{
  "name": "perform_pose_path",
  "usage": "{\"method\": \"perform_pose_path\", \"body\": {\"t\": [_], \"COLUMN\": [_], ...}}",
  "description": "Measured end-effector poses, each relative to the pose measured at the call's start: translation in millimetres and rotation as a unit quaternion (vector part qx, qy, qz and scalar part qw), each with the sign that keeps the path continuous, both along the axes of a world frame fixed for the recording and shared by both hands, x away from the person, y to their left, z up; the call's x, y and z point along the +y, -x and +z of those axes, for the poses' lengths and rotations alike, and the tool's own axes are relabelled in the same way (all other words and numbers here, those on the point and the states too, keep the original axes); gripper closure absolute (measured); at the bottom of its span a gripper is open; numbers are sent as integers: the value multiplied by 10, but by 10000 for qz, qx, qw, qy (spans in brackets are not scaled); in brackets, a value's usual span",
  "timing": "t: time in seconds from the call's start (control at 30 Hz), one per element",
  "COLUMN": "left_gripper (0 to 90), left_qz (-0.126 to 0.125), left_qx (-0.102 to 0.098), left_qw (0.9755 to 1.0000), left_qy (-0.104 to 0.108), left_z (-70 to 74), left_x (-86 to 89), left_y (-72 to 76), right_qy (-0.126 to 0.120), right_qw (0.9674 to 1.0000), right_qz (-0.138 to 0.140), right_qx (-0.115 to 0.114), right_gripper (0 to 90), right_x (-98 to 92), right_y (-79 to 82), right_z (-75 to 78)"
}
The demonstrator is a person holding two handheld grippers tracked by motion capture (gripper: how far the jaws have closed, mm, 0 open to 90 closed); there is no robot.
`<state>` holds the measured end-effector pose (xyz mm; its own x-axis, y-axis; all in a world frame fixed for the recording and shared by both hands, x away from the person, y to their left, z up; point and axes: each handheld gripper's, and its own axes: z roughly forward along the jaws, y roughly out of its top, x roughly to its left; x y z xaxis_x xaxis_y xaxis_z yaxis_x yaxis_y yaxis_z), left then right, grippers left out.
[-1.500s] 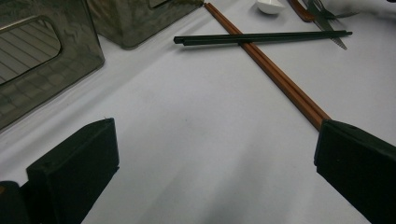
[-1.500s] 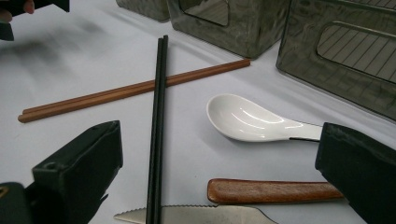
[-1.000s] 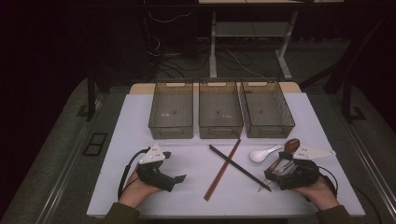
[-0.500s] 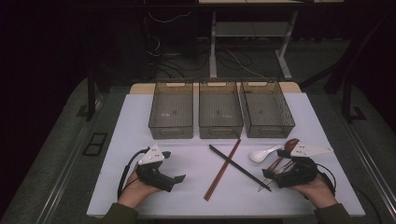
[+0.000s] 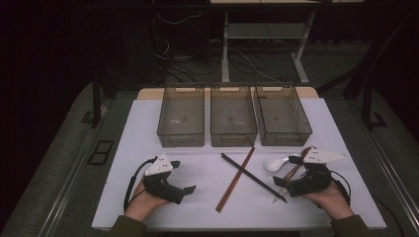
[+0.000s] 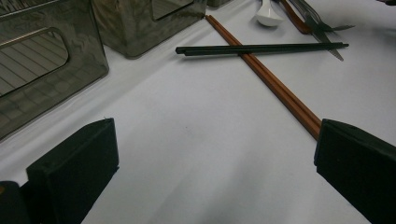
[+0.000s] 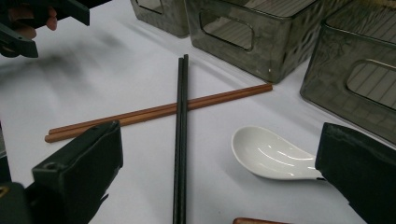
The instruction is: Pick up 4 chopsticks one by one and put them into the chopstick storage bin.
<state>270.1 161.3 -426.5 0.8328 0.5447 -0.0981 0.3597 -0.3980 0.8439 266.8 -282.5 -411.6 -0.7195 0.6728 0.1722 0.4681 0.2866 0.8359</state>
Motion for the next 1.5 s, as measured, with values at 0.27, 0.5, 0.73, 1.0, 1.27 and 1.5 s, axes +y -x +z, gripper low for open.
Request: {"method": "perform_pose_path", "body": {"t": [0.27,0.5,0.73,1.0,1.27,1.5], "left_gripper": [0,0,0,0,0,0], "left_qz": [29,39,15,-3,4,8], "left_qx": [37,58,72,50,51,46], "left_qw": [10000,9999,9999,10000,9999,9999], "left_qy": [58,97,92,81,87,89], "left_z": [-3,-8,0,-8,-9,-13], "left_x": [0,3,-18,-28,-18,-27], "left_y": [-18,-39,-32,-23,-24,-18], "right_qy": [0,70,112,215,241,361], "right_qw": [10000,9999,9997,9989,9983,9978], "right_qz": [93,130,200,350,395,431], "right_qx": [13,78,122,226,365,362], "right_gripper": [5,35,48,133,226,311], "right_x": [55,92,127,230,307,380], "right_y": [1,-39,-60,-124,-177,-214], "right_z": [14,6,19,32,43,42]}}
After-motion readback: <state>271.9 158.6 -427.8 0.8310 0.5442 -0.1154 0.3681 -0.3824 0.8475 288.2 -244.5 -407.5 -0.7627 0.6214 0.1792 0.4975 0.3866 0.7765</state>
